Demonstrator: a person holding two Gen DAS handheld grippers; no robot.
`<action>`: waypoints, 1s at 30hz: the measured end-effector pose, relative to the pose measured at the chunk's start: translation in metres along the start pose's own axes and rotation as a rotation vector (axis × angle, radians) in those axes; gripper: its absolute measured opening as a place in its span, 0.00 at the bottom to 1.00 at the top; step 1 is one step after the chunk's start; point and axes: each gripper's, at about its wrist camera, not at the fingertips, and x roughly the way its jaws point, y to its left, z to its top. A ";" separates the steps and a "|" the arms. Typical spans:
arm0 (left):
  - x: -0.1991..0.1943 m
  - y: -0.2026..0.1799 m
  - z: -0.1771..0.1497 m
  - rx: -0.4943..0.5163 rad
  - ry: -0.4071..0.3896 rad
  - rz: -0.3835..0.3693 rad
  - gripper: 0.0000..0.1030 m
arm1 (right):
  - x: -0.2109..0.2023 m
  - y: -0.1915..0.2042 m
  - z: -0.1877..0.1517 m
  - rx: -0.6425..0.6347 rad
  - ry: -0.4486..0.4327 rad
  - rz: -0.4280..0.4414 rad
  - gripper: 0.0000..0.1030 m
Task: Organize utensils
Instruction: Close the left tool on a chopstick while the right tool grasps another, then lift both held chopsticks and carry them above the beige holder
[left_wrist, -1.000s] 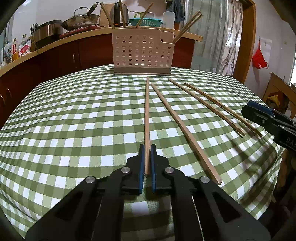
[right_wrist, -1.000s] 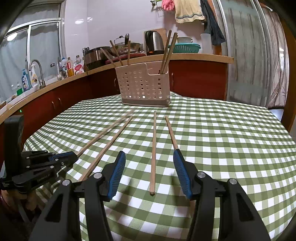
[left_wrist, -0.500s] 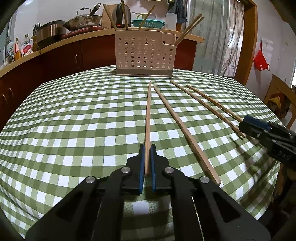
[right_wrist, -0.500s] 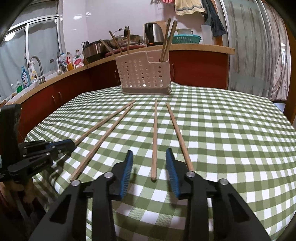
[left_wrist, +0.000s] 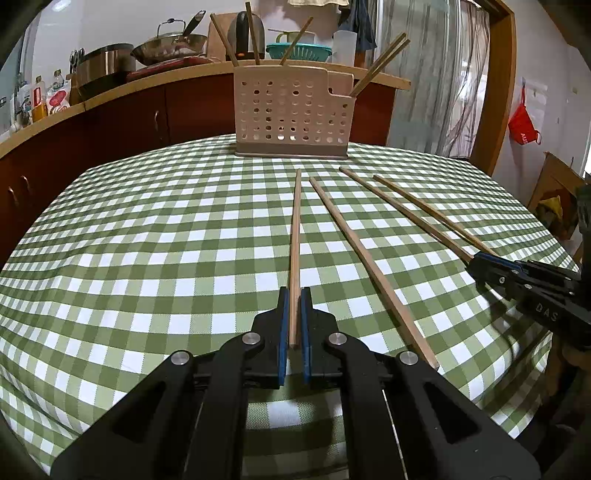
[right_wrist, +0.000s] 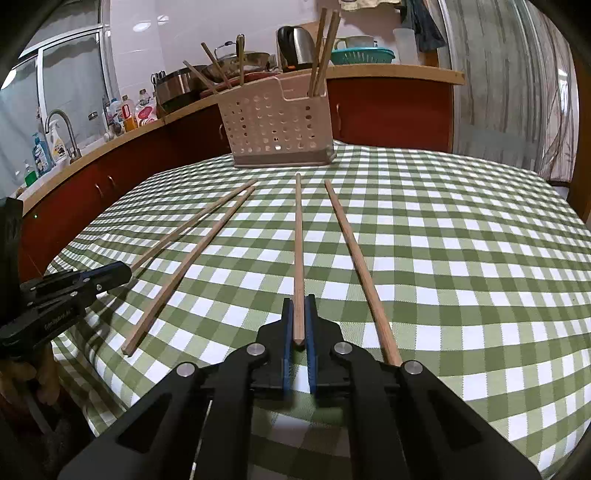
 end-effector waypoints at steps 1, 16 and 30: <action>-0.001 0.000 0.001 0.000 -0.005 -0.001 0.06 | -0.004 0.002 0.001 -0.012 -0.012 -0.005 0.07; -0.043 -0.004 0.019 0.023 -0.151 0.033 0.06 | -0.054 0.012 0.029 -0.057 -0.166 -0.031 0.07; -0.102 0.005 0.054 0.003 -0.316 0.075 0.06 | -0.106 0.022 0.063 -0.078 -0.302 -0.043 0.07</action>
